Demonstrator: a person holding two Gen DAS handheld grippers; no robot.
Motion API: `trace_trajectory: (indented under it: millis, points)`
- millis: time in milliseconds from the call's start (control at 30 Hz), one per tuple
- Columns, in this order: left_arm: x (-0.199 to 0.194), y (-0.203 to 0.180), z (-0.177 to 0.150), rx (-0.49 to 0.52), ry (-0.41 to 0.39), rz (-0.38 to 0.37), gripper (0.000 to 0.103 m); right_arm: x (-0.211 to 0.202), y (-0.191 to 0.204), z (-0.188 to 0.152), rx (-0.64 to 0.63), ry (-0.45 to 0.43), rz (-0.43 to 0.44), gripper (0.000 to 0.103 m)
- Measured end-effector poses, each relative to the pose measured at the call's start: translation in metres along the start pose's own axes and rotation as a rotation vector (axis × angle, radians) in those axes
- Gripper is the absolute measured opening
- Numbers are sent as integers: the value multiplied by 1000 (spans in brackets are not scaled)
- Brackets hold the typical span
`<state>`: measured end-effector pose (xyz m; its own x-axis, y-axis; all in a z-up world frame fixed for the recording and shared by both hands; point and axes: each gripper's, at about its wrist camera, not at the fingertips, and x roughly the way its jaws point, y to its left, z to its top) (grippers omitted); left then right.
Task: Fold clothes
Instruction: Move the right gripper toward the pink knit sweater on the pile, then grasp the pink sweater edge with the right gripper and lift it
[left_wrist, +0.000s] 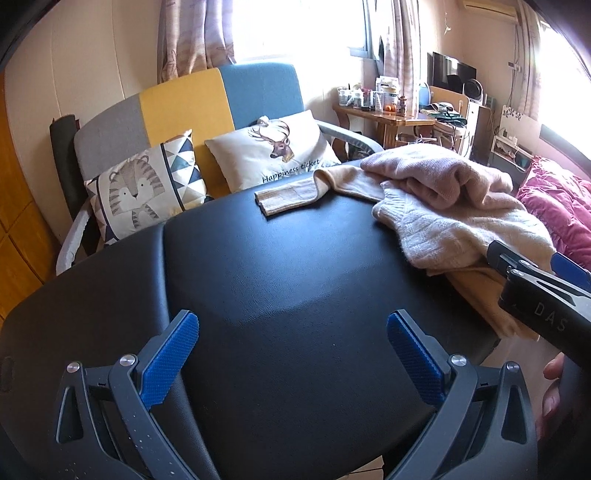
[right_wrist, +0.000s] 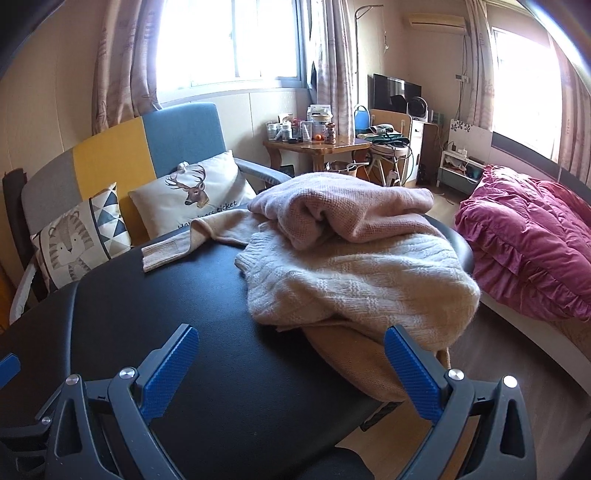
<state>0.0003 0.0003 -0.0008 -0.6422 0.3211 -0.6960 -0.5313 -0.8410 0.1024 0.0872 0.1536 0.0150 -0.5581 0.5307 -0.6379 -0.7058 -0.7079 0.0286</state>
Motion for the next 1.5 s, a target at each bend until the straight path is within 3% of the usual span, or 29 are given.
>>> trace_trajectory:
  millis: [700,833,1000,1100,1500]
  points:
    - [20,-7,-6,3,56,-20,103,24,-10,6,22,40,-22,103]
    - [26,-3,-7,-8,79,-16,103,32,-15,15,29,14,16,103]
    - [31,5,-7,-17,99,-4,103,53,-26,41,47,-39,26,101]
    - [34,11,-7,-29,86,4,103,73,-30,63,26,-53,0,85]
    - [49,41,-15,-56,142,54,103,147,-18,97,-90,0,-107,85]
